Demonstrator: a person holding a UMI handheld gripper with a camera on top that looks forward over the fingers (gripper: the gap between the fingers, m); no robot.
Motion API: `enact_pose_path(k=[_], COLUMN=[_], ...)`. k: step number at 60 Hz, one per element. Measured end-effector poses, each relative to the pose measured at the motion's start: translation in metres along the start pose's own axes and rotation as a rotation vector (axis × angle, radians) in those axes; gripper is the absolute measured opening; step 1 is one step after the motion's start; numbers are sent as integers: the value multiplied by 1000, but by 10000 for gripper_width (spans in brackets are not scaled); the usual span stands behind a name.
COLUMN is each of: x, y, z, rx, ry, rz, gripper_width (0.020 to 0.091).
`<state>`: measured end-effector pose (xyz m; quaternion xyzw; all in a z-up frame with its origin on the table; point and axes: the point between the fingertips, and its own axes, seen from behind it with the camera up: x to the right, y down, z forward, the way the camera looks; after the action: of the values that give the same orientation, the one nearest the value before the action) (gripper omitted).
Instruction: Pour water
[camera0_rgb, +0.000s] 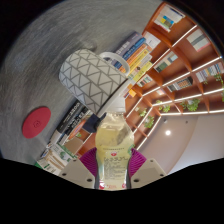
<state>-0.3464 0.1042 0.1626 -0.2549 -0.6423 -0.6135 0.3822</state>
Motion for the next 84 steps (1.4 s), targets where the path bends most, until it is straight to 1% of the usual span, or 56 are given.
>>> enact_pose_path(k=[7,16,17,18,25,26,28,30,35,38,39,40,46,47,52,56,61,62,63,77,79,84], x=[3,4,6,5,-12,-13,-17,-23,-39,-52,-49,-56,-69,-67,-78,-80,-87,-87,-85,-87,-87,-88], y=[9,33,36,42,61,61,55,57,51,45,22,32,28,15,16,5,-4,-7,-5,-6,-6,-4], z=[-7,-16,-21,-19,-18,-21,-23,-20,-22,-22,-22,-20,-22,-19,-22,-18,-14,-15,-14,-17,-18,-19], rx=[-6,-7,-25,-22,-64,-77,-76,-50,-35,-31,-33,-17,2,5,9,10,17,20,28,-12,-16,-28], ry=[5,-31,-17,-20,-60,-60,-60,-86,-162,-203,-205,-220,-280,-279,-308,-313,-310,-306,-285,-270,-268,-262], rz=[153,603,653,716,1171,1231,1362,1490,1763,1878,1918,1948,2124,2151,2250,2281,2275,2272,2268,2218,2219,2224], gripper_width=[355,357,357,356,357,357,358,357,357,357,357,357,357,357,357,356,358,375,369,372,387,469])
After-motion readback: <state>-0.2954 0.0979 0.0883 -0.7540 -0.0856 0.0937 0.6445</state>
